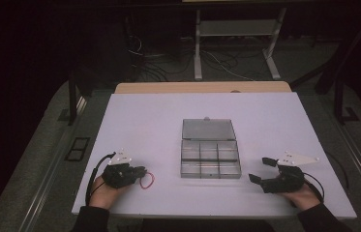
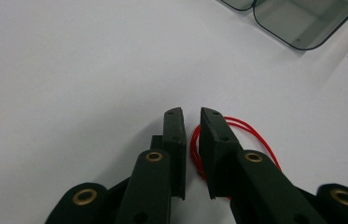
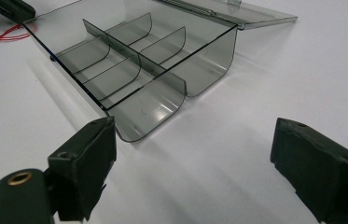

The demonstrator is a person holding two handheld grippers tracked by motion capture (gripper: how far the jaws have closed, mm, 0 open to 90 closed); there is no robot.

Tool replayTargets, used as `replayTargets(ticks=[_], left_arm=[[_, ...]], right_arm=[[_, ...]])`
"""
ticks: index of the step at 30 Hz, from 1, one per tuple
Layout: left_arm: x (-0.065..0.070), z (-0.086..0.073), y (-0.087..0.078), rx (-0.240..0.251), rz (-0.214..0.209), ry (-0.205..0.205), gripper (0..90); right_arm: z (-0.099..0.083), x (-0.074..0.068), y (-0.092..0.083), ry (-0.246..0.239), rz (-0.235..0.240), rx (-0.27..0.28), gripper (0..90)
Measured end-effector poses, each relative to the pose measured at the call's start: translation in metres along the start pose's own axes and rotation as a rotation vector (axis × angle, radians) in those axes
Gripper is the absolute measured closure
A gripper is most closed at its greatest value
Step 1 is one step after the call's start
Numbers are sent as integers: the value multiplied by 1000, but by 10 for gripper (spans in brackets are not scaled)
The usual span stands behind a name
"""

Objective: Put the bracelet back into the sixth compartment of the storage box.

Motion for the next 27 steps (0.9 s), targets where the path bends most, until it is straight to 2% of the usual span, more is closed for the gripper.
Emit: replayTargets(ticks=[13, 23, 27], left_arm=[[0, 0, 0, -8, -1, 0, 859], [0, 0, 0, -11, -5, -16, 889], [0, 4, -2, 16, -7, -23, 890]], right_arm=[[0, 0, 0, 1, -2, 1, 139], [0, 0, 0, 2, -2, 1, 139], [0, 0, 0, 2, -2, 1, 140]])
Point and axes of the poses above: each handheld gripper's, and its own axes: y roughly forward along the jaws, z roughly out of its top, x roughly to its right, the point moved 9 cm from there along y, roughly forward along the jaws, and after that the axes turned 5 degrees about -z, right-handed, at the moved point
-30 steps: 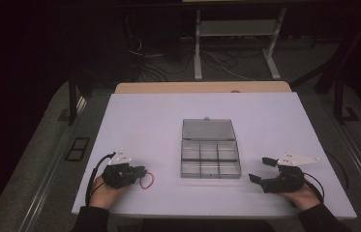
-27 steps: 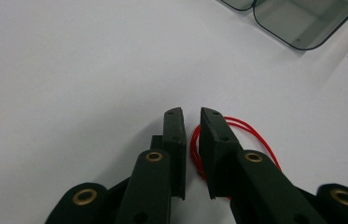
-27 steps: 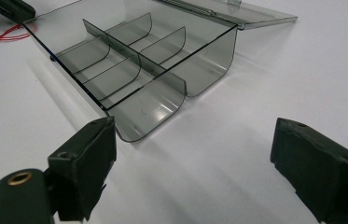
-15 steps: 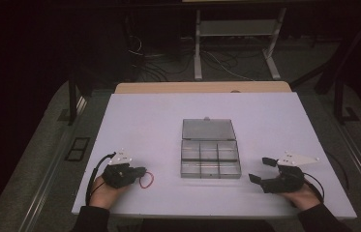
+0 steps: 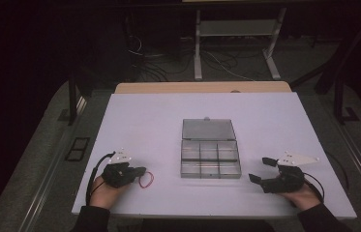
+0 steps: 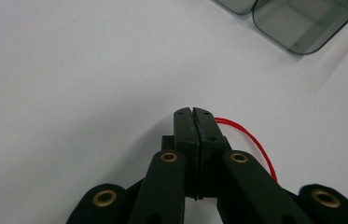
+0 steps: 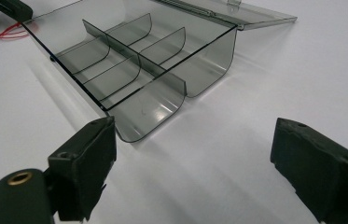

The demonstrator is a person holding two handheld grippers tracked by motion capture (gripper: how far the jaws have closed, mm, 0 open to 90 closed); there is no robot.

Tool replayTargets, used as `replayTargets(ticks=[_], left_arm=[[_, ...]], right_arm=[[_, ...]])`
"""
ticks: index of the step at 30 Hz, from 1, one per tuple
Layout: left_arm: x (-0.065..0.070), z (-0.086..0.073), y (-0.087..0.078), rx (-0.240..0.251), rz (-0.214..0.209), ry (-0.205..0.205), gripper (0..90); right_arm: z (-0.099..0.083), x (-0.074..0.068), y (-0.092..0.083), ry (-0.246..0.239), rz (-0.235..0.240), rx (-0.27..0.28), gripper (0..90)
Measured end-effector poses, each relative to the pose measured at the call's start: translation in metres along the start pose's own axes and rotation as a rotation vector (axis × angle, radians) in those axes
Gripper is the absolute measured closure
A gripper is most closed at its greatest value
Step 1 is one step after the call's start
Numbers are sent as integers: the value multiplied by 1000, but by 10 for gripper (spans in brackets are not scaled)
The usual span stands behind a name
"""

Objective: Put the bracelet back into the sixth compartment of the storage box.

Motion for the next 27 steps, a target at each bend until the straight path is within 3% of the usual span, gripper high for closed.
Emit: replayTargets(ticks=[9, 27], left_arm=[[3, 10, -6, 61, -5, -14, 890], [16, 31, -4, 111, -51, 11, 889]], right_arm=[[0, 0, 1, 2, -1, -3, 139], [0, -1, 1, 5, -1, -5, 140]])
Point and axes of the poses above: each handheld gripper's, and its own axes: y roughly forward along the jaws, z roughly out of its top, x roughly to its right, the point moved 9 cm from there along y, roughly forward along the jaws, and after that the axes turned 5 degrees about -z, right-handed, at the moved point
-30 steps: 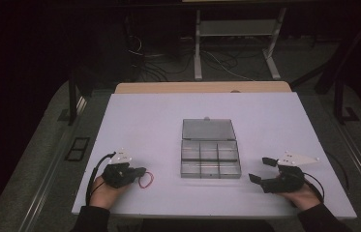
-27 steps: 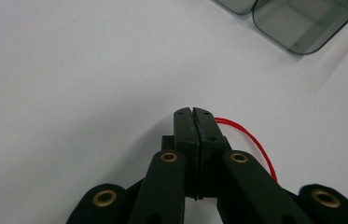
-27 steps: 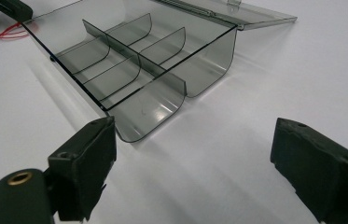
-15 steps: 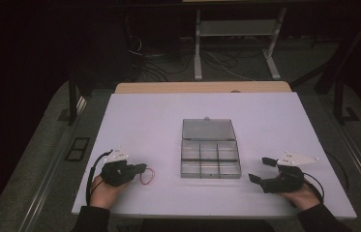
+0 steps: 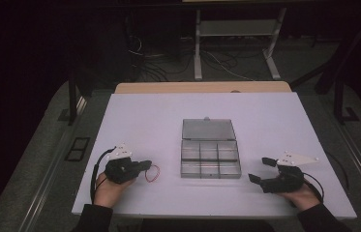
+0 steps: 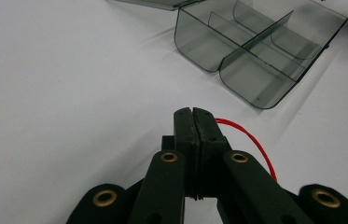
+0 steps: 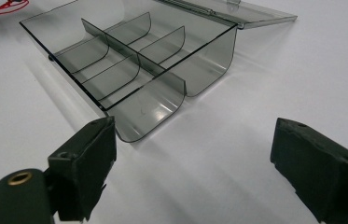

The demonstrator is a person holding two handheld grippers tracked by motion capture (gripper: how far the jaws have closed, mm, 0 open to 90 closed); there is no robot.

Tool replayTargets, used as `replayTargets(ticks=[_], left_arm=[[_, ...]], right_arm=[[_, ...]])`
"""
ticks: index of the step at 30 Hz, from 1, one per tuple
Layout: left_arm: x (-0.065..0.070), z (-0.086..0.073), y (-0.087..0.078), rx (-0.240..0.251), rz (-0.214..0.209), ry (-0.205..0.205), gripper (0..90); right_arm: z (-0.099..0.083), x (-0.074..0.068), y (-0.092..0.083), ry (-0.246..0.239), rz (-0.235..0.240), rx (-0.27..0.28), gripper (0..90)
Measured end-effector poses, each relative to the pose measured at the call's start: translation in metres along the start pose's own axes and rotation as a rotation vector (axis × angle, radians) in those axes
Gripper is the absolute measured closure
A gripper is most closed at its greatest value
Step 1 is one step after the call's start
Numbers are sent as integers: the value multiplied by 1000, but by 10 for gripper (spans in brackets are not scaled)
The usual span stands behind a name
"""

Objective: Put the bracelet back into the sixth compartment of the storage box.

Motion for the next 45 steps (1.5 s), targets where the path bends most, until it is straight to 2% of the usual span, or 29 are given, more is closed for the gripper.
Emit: replayTargets(ticks=[5, 10, 17, 24, 35, 39, 45], left_arm=[[5, 7, 4, 15, -19, 2, 889], [10, 16, 10, 9, -38, 17, 889], [17, 35, 18, 3, -59, 59, 889], [19, 55, 22, 19, -65, 90, 889], [27, 73, 35, 35, -92, 122, 889], [32, 79, 42, 52, -134, 114, 889], [38, 89, 50, 67, -162, 122, 889]], right_arm=[[0, 0, 0, 1, -2, 0, 140], [0, 1, 0, 0, -7, 2, 140], [1, 2, -2, 5, -9, 7, 140], [1, 2, -2, 5, -7, 10, 140], [1, 2, -2, 9, -6, 9, 139], [0, 2, -1, 11, -6, 7, 140], [0, 3, -1, 11, -6, 6, 139]])
Point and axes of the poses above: each handheld gripper's, and its own axes: y roughly forward along the jaws, z roughly out of its top, x roughly to its right, the point moved 9 cm from there along y, roughly forward along the jaws, and after that the axes turned 5 degrees about -z, right-handed, at the moved point
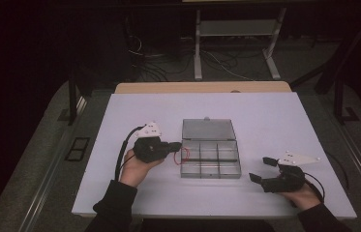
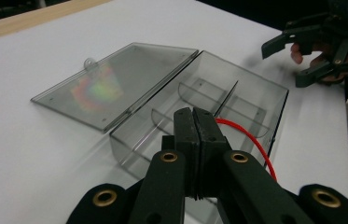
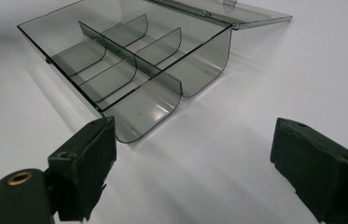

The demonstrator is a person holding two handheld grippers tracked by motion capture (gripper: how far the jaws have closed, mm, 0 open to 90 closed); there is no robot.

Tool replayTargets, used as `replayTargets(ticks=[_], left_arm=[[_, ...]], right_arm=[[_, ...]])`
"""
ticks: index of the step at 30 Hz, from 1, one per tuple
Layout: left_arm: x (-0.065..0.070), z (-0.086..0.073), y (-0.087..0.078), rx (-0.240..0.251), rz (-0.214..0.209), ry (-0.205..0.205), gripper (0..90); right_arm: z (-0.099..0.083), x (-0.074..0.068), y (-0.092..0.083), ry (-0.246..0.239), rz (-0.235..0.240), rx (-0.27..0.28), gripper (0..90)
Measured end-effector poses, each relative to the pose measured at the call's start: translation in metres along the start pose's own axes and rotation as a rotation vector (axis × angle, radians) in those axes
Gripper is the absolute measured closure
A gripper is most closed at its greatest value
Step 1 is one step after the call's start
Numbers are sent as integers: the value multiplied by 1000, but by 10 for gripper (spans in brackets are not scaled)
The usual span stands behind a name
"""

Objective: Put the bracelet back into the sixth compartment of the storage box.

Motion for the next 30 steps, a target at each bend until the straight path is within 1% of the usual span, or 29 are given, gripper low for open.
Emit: replayTargets(ticks=[8, 17, 30], left_arm=[[3, 9, 12, 0, -20, 16, 889], [6, 18, 22, 7, -37, 33, 889], [15, 27, 46, 1, -72, 54, 889]], right_arm=[[-1, 0, 0, 0, 0, -3, 140], [-1, 0, 0, -1, -2, -3, 140], [-1, 0, 0, 2, -1, -3, 140]])
Point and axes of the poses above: each handheld gripper's, and its own axes: y roughly forward along the jaws, z roughly out of its top, x roughly to its right, the point moved 9 cm from there along y, roughly forward along the jaws, and after that the axes turned 5 degrees about -z, right-handed, at the moved point
